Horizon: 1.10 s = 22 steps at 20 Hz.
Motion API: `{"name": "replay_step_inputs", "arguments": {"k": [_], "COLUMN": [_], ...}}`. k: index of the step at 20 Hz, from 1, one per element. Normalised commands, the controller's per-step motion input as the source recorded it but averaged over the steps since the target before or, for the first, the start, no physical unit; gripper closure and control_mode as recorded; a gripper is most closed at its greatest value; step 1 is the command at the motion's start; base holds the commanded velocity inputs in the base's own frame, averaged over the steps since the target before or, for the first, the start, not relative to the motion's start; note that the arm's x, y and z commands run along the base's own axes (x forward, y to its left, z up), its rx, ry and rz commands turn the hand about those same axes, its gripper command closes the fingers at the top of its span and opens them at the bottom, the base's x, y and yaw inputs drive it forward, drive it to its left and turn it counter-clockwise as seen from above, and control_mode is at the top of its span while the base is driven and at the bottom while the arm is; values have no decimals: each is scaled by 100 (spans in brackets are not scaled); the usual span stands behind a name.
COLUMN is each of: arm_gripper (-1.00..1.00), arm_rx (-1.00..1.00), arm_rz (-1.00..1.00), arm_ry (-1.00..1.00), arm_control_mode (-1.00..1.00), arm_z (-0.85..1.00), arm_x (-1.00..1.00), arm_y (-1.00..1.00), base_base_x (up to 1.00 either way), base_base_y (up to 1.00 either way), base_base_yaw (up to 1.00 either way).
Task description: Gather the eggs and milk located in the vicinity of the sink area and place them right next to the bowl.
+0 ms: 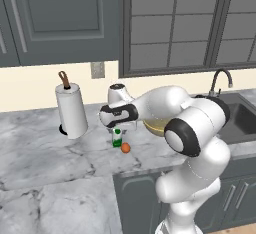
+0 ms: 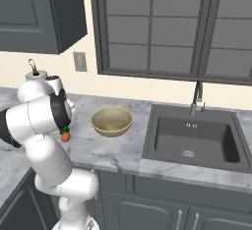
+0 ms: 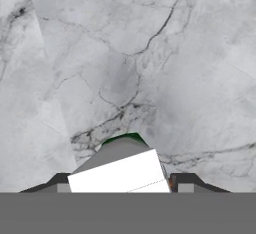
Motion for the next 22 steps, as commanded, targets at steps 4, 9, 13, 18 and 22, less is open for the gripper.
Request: {"name": "replay_step_inputs", "arguments": {"k": [4,9,13,18,22], "arm_gripper": [100,100,100,100,100], "arm_rx": [0,-3,-2,0,0], "arm_rz": [0,-8,-13,-24,-35], "arm_ry": [0,0,0,1,1], "arm_control_mode": [-100,-100,-100,-100,-100], "arm_z": [-2,-4,0,-1,0], "arm_x": [0,10,24,34,30], "arm_y": [0,-14,-21,-28,-28], "base_base_x": [0,0,0,0,0], "base_base_y": [0,0,0,0,0], "base_base_yaw": [0,0,0,0,0]}}
